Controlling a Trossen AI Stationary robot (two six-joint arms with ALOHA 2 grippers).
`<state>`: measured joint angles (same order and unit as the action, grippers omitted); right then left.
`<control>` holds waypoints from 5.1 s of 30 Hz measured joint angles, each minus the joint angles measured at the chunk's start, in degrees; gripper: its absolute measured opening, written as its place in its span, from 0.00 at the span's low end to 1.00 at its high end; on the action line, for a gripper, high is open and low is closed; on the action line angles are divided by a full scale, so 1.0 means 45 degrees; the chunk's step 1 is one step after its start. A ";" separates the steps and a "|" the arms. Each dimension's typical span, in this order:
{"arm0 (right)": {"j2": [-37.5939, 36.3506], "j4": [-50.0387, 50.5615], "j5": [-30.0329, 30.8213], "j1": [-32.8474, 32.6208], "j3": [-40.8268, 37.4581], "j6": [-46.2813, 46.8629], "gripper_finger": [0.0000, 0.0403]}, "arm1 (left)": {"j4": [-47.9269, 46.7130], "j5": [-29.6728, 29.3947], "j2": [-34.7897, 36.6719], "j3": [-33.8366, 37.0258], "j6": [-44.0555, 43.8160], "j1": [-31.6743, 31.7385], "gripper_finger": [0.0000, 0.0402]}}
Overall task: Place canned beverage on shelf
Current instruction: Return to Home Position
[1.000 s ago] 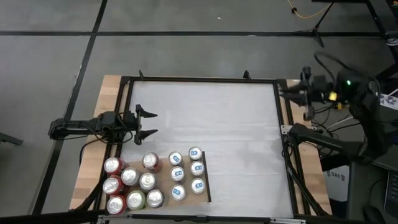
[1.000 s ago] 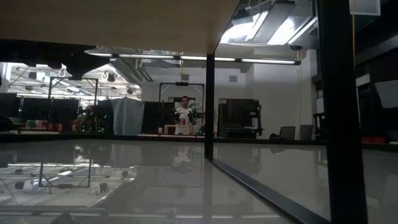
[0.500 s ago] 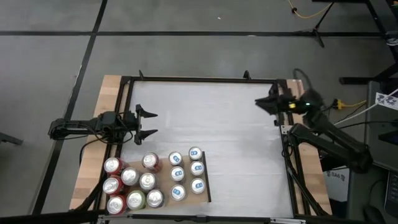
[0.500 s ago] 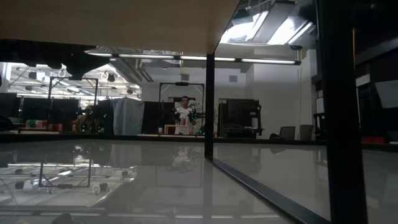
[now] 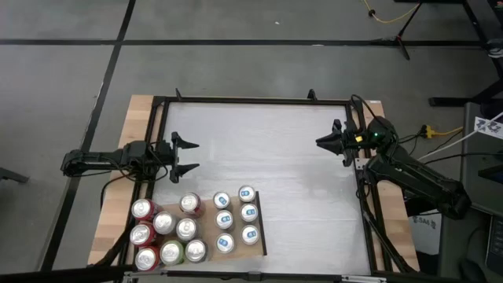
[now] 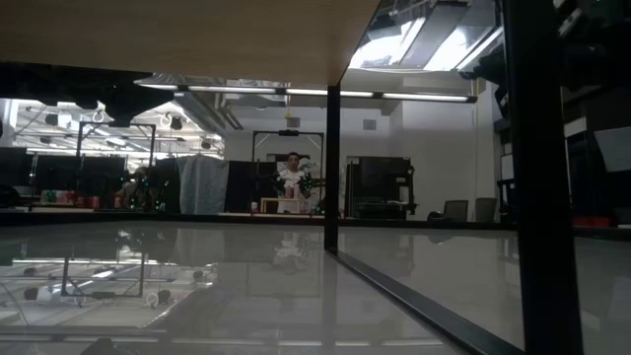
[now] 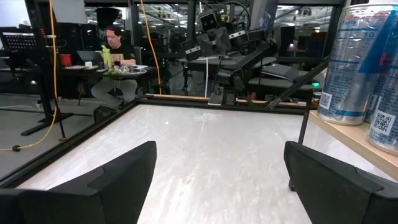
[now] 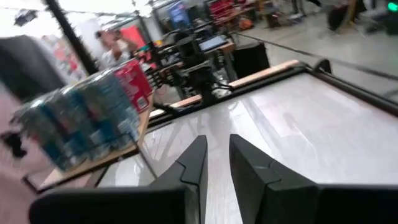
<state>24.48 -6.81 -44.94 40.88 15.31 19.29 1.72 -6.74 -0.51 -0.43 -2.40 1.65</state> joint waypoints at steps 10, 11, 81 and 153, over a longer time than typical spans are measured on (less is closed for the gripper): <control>-0.1322 0.1779 0.0623 -0.1709 0.0000 -0.2716 0.14 | 0.0004 0.0000 0.0000 0.0000 0.0002 0.0000 0.87; -0.1504 0.2024 0.1098 -0.2080 0.0005 -0.2733 0.14 | 0.0003 0.0000 0.0000 0.0000 0.0002 0.0000 0.87; -0.5402 0.1012 1.1415 -0.8298 -0.3298 -0.5397 0.14 | 0.0004 0.0000 -0.0005 0.0000 0.0002 -0.0005 0.86; -0.5388 0.1051 1.1406 -0.8325 -0.3308 -0.5353 0.14 | 0.0004 0.0000 -0.0005 0.0000 0.0002 -0.0005 0.87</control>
<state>0.23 -2.09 6.39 3.42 0.43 -4.80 1.74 -6.74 -0.54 -0.43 -2.39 1.63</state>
